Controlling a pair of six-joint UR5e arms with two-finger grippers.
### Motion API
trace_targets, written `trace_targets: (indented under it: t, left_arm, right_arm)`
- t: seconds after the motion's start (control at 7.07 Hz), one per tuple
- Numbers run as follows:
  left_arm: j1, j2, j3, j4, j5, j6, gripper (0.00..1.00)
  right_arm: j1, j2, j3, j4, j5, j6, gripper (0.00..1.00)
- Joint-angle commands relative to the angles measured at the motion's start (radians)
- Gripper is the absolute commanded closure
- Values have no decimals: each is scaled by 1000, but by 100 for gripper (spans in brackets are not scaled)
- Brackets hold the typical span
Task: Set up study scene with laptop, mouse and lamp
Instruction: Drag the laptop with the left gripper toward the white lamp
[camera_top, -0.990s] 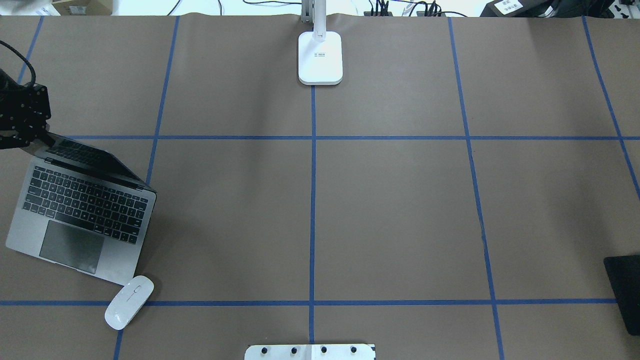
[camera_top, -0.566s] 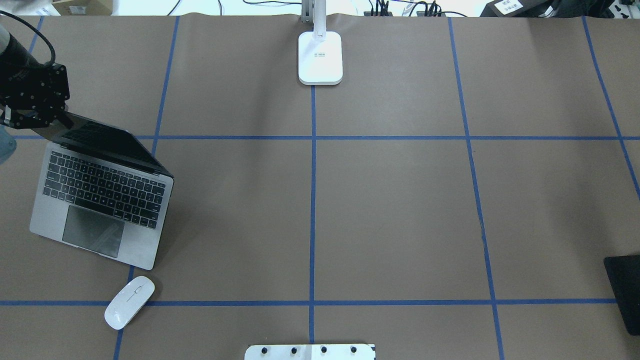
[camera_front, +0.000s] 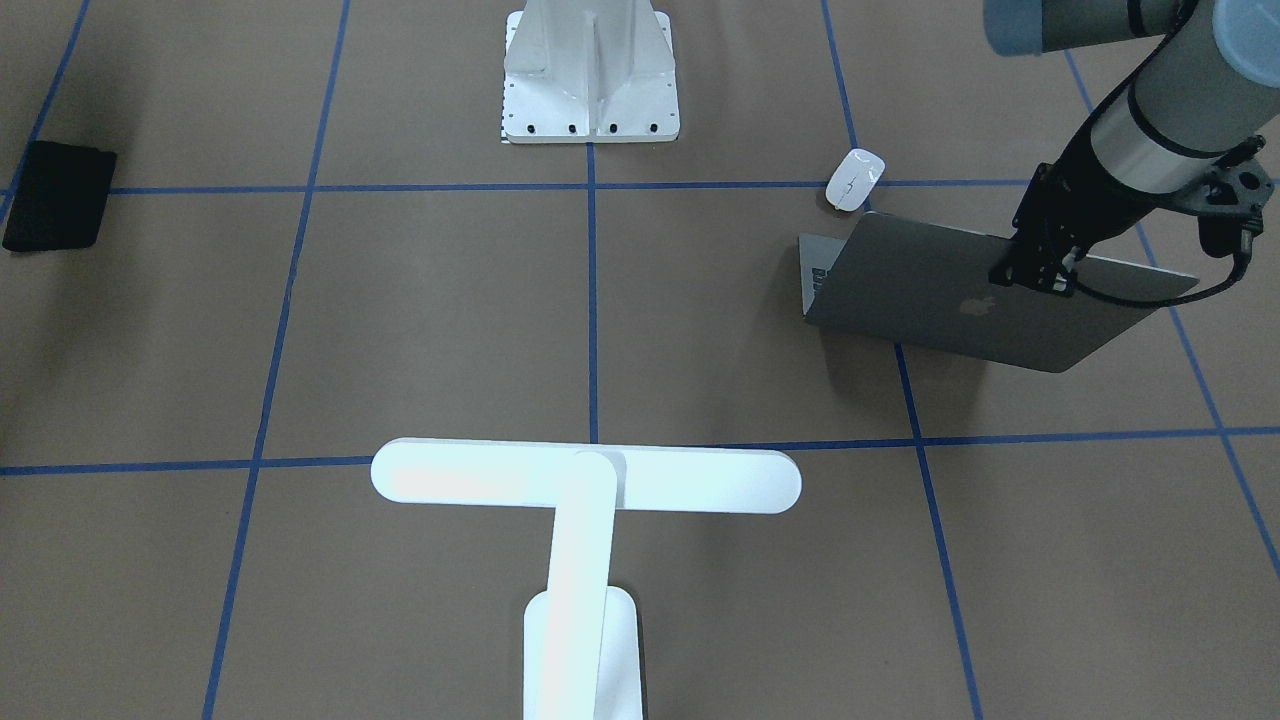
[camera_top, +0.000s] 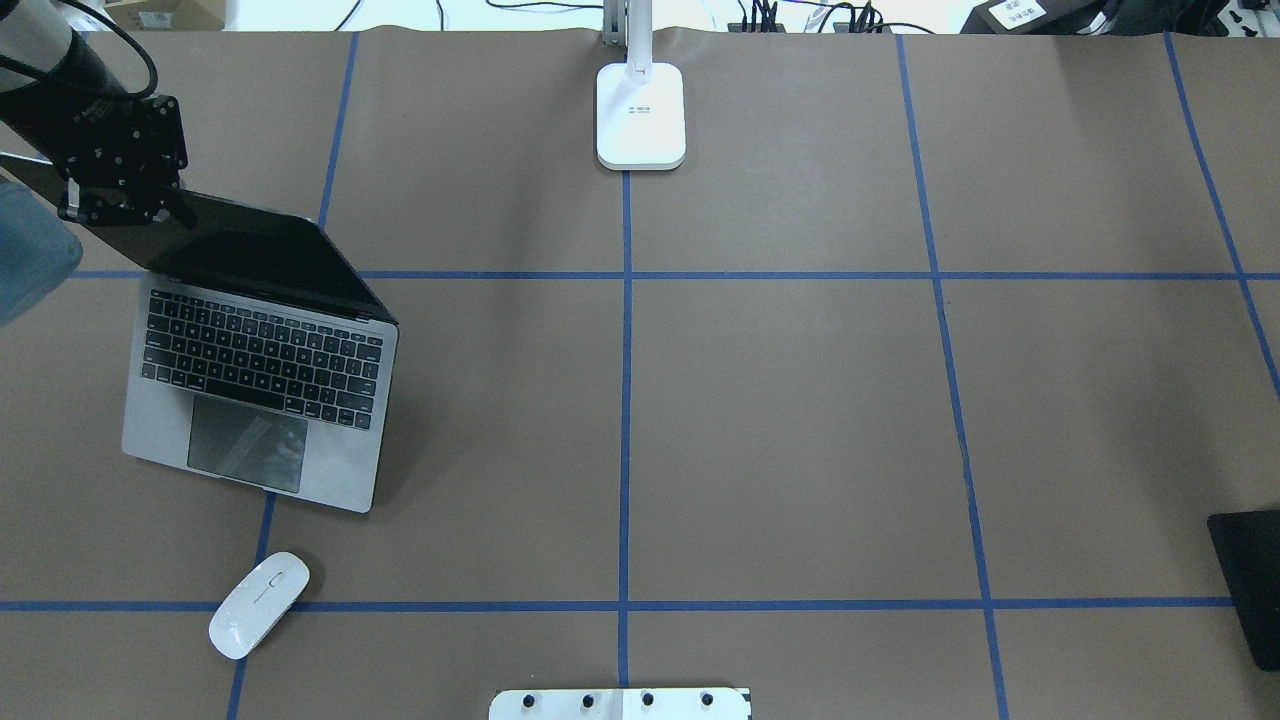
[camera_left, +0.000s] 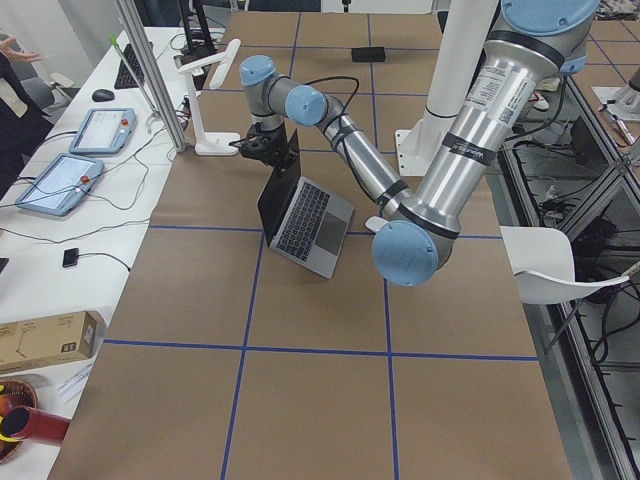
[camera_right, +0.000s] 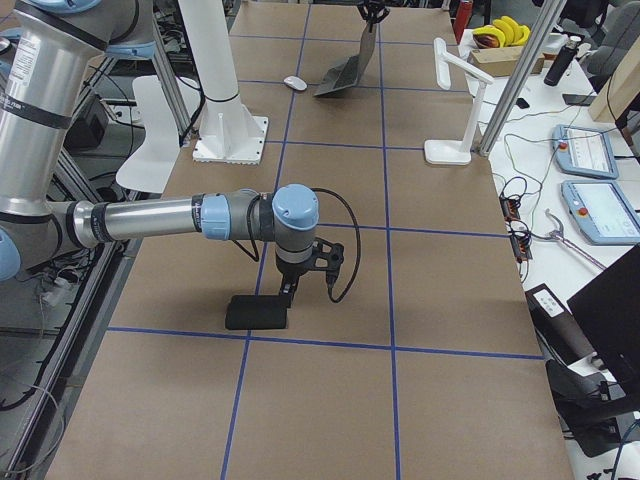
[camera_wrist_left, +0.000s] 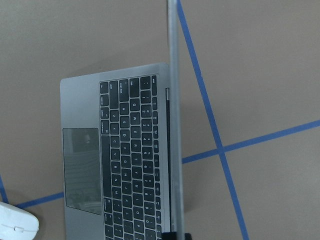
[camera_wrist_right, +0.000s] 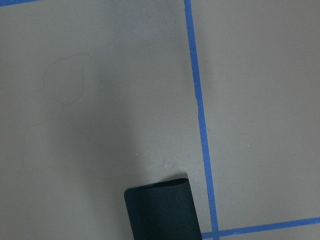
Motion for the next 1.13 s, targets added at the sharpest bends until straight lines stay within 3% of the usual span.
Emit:
trace_targets:
  t: [0.0,0.57,0.99]
  left_arm:
    - [34,-50,10,-3,-7,-92,100]
    - [97,-144,32,-13,-5,-250,100]
    - [166,-186,82,-121,4,-433,100]
  right_arm:
    - [0,0,-5,-4,0,1,0]
    - [0,-6,-13,-7,1,4,0]
    - [-2,-17,-13,-7,1,4,0]
